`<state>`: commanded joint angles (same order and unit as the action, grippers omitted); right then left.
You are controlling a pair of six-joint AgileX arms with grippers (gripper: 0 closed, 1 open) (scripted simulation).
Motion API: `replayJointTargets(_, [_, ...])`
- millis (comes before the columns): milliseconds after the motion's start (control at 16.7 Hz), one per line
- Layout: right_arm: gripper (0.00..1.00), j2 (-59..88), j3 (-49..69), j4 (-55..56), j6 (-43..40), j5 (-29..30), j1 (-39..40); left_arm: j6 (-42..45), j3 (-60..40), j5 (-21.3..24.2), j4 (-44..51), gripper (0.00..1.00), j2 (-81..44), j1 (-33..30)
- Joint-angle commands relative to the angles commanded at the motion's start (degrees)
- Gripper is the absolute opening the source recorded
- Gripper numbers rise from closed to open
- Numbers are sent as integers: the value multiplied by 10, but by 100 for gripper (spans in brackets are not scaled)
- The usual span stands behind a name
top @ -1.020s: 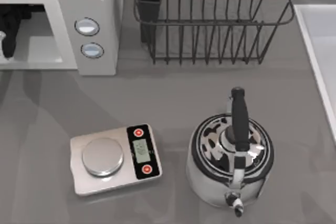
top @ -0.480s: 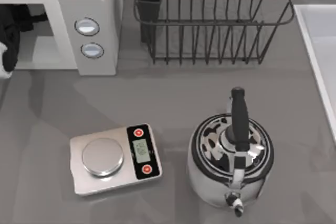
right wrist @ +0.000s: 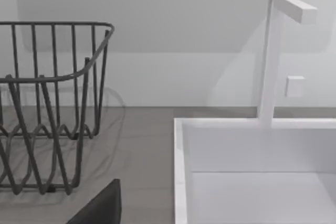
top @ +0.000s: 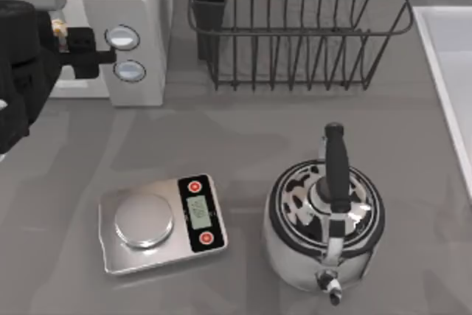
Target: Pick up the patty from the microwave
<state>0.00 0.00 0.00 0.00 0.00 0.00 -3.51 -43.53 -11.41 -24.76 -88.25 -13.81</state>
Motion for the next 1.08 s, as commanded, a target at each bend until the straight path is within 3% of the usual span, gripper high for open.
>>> replayJointTargets(540, [100,0,0,0,0,0,0,-3,19,-12,-24,0,-26,3])
replayJointTargets(1080, [100,0,0,0,0,0,0,-3,91,-5,-336,0,-242,-6])
